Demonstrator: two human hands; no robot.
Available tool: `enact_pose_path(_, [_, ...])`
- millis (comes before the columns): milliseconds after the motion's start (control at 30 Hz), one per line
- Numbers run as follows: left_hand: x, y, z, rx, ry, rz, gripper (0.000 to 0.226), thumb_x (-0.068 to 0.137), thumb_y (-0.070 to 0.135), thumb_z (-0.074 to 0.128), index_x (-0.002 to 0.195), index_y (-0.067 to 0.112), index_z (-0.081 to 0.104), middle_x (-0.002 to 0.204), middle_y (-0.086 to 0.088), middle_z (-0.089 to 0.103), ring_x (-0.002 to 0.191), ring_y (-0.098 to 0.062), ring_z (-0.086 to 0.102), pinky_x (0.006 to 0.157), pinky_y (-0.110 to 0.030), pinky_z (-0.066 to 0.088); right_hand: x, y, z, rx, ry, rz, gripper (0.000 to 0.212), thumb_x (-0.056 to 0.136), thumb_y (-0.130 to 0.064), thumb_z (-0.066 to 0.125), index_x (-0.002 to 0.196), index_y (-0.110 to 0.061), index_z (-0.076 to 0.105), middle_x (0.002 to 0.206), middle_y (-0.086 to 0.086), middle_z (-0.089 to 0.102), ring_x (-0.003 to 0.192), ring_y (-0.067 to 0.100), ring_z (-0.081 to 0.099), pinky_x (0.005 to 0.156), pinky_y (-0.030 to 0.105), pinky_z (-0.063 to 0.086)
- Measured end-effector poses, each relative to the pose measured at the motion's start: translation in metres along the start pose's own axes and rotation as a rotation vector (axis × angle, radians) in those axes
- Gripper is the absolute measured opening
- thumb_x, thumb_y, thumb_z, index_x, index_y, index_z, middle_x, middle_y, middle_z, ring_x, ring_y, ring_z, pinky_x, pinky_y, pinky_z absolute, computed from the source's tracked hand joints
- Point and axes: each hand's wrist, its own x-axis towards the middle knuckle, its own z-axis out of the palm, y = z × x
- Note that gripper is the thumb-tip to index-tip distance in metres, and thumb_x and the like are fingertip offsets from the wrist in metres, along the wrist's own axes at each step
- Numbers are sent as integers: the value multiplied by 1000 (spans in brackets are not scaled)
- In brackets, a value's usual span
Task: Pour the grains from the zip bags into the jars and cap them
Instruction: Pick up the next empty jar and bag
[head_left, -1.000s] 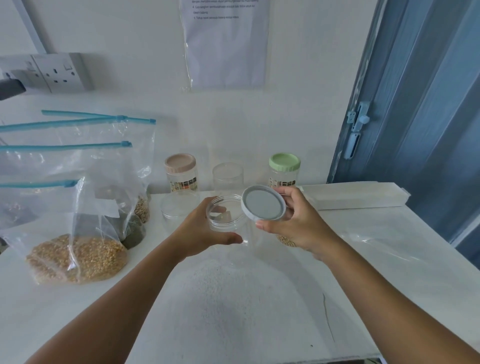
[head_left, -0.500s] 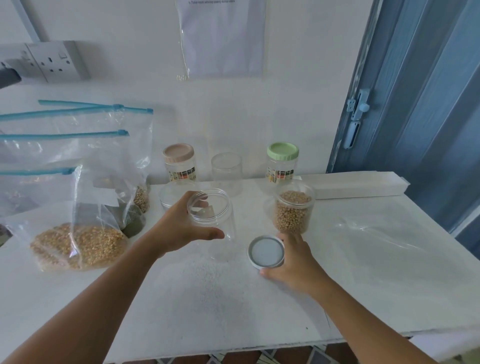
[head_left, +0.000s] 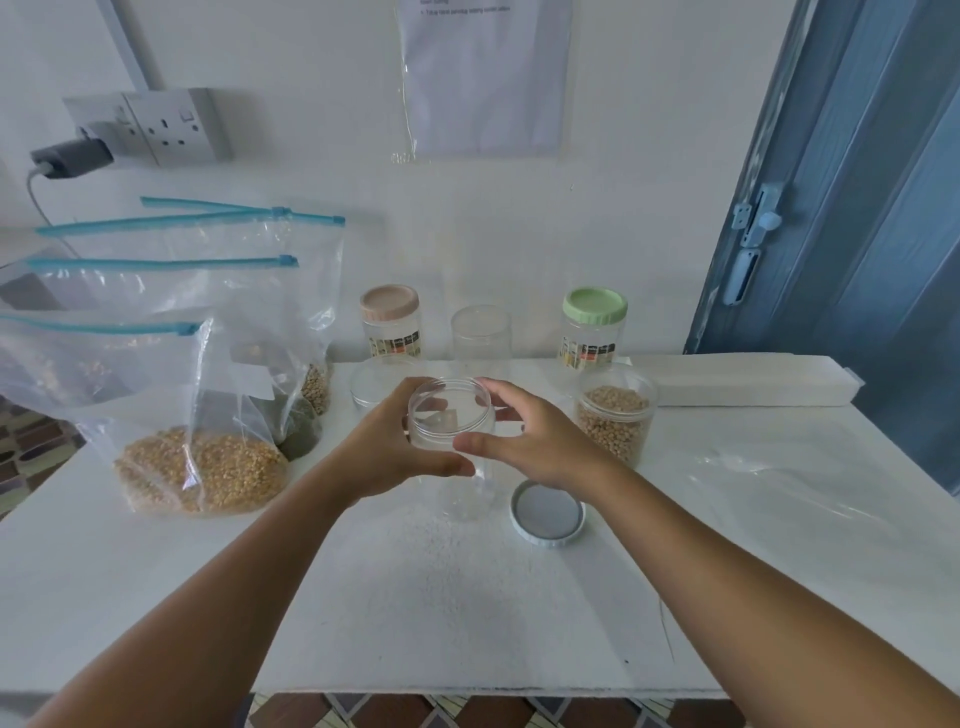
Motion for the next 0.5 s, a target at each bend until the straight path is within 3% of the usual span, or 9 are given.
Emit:
enact_pose_path(167, [-15, 1, -11, 34, 4, -41, 106, 58, 44, 99, 146, 33, 40, 135, 14, 59, 124, -6, 58, 99, -21, 47, 5, -1, 15, 37, -21, -42, 87, 75, -68, 80, 150, -43, 45, 142, -20, 56, 124, 3, 56, 100, 29, 47])
enact_pose_path(267, [-24, 1, -12, 45, 23, -59, 108, 59, 46, 100, 148, 32, 39, 137, 13, 57, 127, -7, 56, 104, -26, 49, 6, -3, 20, 43, -45, -54, 86, 77, -66, 79, 151, -43, 44, 142, -20, 55, 123, 0, 55, 98, 27, 45])
enact_pose_path(400, [-33, 6, -21, 66, 0, -90, 118, 61, 40, 100, 156, 31, 30, 141, 10, 52, 128, -12, 55, 109, -28, 48, 7, -6, 15, 25, -67, -52, 85, 77, -64, 80, 151, -43, 44, 144, -20, 54, 124, -1, 54, 104, 31, 46])
enact_pose_path(500, [-47, 11, -48, 96, 25, -111, 121, 61, 40, 98, 158, 34, 26, 140, 5, 53, 124, -15, 58, 108, -32, 51, 8, -12, 12, -56, -79, -45, 91, 76, -67, 80, 154, -43, 40, 153, -19, 46, 136, 3, 47, 114, 38, 43])
